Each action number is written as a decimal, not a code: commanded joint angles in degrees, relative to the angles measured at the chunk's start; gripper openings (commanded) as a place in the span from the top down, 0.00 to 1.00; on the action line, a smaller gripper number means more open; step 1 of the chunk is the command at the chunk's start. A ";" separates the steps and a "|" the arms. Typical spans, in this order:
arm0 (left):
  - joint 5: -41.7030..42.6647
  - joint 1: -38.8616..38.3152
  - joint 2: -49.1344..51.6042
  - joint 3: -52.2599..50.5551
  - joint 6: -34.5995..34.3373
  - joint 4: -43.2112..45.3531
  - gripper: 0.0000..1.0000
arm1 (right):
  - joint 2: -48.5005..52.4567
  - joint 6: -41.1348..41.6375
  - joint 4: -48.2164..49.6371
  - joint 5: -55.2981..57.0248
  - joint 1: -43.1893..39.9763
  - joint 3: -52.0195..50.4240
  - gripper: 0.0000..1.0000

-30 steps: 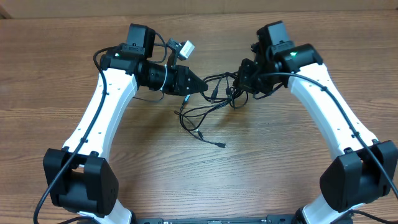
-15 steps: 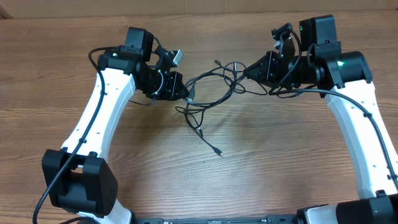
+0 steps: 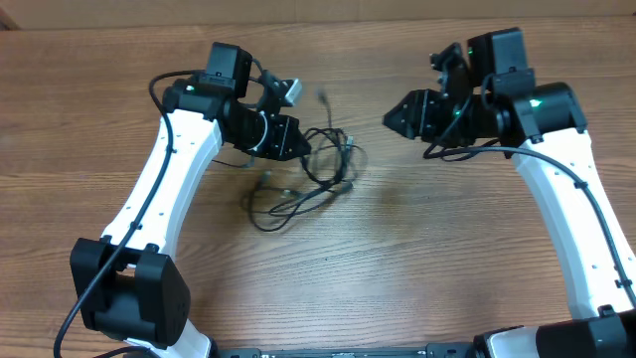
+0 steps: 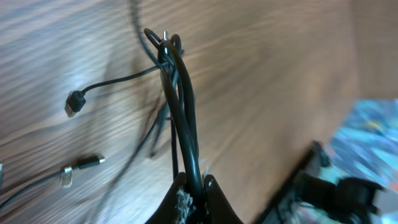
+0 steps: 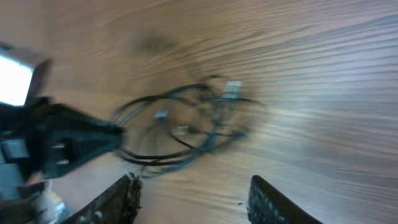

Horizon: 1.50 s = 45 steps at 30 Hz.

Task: Untangle cables

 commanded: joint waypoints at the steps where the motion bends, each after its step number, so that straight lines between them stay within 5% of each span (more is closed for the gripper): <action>1: 12.44 -0.42 -1.73 0.90 1.88 1.62 0.96 | -0.15 6.47 1.31 -3.91 3.04 0.17 0.45; 8: 20.74 0.61 -1.73 0.90 3.28 4.42 0.96 | 2.32 9.40 -2.64 12.74 5.62 -0.79 0.46; 15: 42.84 6.49 -1.73 0.90 2.84 14.03 0.96 | 3.54 3.52 -1.49 12.90 5.73 -0.79 0.50; 21: 37.75 6.43 -1.73 0.90 -2.73 13.99 0.96 | 3.54 -1.11 7.98 -3.43 5.73 -0.76 0.54; 30: 31.47 6.32 -1.73 0.90 -11.74 13.40 0.96 | 5.33 -2.14 9.22 -4.04 5.77 -1.16 0.59; 40: 31.19 4.50 -1.73 0.90 -11.91 11.80 0.96 | 13.44 0.96 11.74 -0.96 7.50 -1.44 0.64; 45: 30.77 3.37 -1.73 0.90 -11.91 12.02 0.96 | 13.66 4.22 12.44 7.28 8.04 -1.44 0.93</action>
